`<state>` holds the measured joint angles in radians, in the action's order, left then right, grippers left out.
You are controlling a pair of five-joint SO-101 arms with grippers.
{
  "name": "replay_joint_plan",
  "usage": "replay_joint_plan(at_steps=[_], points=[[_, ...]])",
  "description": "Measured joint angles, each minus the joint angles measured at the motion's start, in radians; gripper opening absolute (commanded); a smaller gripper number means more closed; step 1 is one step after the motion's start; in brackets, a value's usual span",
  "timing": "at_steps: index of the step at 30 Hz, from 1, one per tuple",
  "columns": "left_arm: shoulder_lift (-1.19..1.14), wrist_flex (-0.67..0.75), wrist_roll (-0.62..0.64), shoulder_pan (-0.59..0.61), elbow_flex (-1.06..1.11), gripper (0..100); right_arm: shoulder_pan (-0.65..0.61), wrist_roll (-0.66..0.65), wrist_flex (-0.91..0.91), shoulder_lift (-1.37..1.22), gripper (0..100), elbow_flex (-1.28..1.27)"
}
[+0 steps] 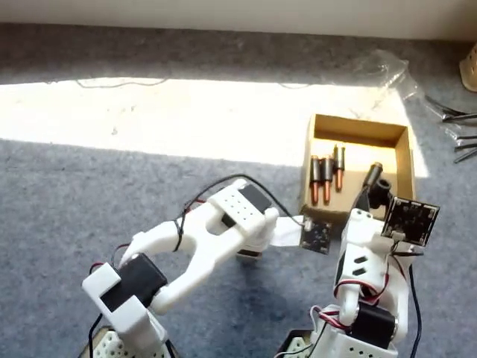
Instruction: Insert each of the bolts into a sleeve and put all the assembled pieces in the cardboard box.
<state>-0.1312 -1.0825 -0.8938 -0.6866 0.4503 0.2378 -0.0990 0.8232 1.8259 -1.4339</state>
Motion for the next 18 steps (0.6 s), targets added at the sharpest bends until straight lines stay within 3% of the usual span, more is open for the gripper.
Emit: replay_joint_plan(at_steps=[5,9,18], points=[[0.0,0.002,0.023,-0.012,0.0,14,0.0,0.0,0.0,0.0,0.4,0.0],[0.0,0.003,0.026,-0.012,0.0,2,0.0,0.0,0.0,0.0,0.4,0.0],[0.0,0.055,0.175,-0.014,0.0,1,0.0,0.0,0.0,0.0,0.4,0.0]])
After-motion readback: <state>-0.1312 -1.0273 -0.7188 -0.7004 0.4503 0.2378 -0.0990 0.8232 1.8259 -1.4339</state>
